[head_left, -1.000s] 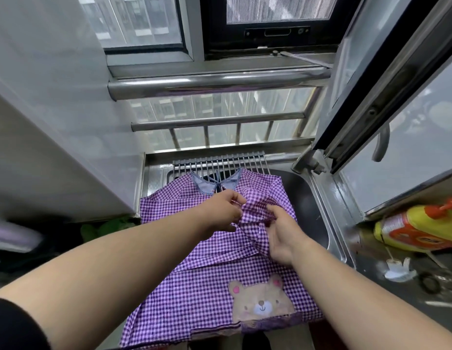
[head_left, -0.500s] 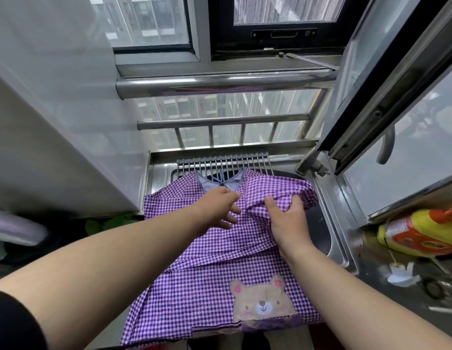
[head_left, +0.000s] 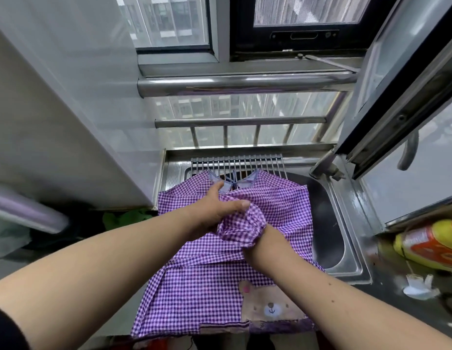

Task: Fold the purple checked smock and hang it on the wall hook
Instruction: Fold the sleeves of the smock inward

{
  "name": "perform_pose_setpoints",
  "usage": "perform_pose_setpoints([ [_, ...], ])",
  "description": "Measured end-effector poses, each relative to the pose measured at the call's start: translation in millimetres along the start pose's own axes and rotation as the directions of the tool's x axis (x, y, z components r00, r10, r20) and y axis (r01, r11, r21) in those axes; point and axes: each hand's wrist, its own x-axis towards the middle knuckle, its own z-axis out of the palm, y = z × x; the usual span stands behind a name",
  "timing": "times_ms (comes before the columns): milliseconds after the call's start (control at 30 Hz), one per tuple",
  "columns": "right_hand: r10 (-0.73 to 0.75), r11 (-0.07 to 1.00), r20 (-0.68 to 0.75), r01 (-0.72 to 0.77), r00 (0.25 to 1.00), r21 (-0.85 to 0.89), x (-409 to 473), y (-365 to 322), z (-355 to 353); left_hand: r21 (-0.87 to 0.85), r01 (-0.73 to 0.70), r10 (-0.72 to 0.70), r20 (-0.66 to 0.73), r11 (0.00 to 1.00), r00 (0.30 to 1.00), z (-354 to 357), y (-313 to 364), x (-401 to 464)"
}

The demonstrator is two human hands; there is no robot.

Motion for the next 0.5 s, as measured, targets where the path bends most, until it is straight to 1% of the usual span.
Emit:
perform_pose_setpoints([
  [33,-0.033,0.998,-0.009,0.033,0.999,-0.048,0.0,-4.1,-3.8,0.02,0.051,-0.051,0.017,0.999,0.999,-3.6,-0.6,-0.8],
  [67,-0.068,0.995,-0.032,0.065,0.997,-0.079,-1.2,-8.7,-9.1,0.078,0.084,-0.084,0.005,0.993,0.996,-6.8,-0.4,-1.6],
  [100,-0.078,0.992,-0.045,0.073,0.996,-0.099,-3.0,-12.4,-14.1,0.158,0.106,-0.105,-0.015,0.982,0.994,-10.0,-0.1,-1.6],
  [133,-0.083,0.985,-0.048,0.075,0.995,-0.155,-3.8,-12.8,-16.5,0.236,0.131,-0.122,-0.051,0.963,0.991,-13.1,0.6,-0.8],
  [200,-0.081,0.962,-0.023,0.072,0.996,-0.262,-5.0,-14.6,-17.1,0.315,0.157,-0.127,-0.115,0.936,0.985,-17.6,3.6,-4.8],
  [233,-0.088,0.953,-0.016,0.079,0.996,-0.292,-5.2,-15.4,-18.3,0.326,0.164,-0.125,-0.139,0.931,0.982,-18.8,5.0,-7.1],
  [300,-0.144,0.939,0.012,0.141,0.989,-0.314,-3.2,-20.2,-18.4,0.313,0.209,-0.16,-0.175,0.926,0.972,-19.1,8.8,-11.9],
  [367,-0.275,0.923,-0.059,0.246,0.96,-0.297,-0.9,-27.0,-19.1,0.298,0.266,-0.22,-0.181,0.917,0.959,-19.9,10.7,-12.0],
  [400,-0.31,0.92,-0.097,0.273,0.946,-0.282,0.3,-29.4,-19.5,0.267,0.293,-0.254,-0.172,0.918,0.952,-20.6,10.2,-10.3],
  [433,-0.33,0.916,-0.102,0.292,0.938,-0.276,2.1,-31.6,-18.0,0.245,0.312,-0.28,-0.157,0.918,0.947,-20.3,9.9,-10.2],
  [500,-0.356,0.902,-0.113,0.309,0.928,-0.3,4.4,-32.3,-11.0,0.311,0.323,-0.289,-0.151,0.894,0.945,-20.2,9.8,-9.8],
])
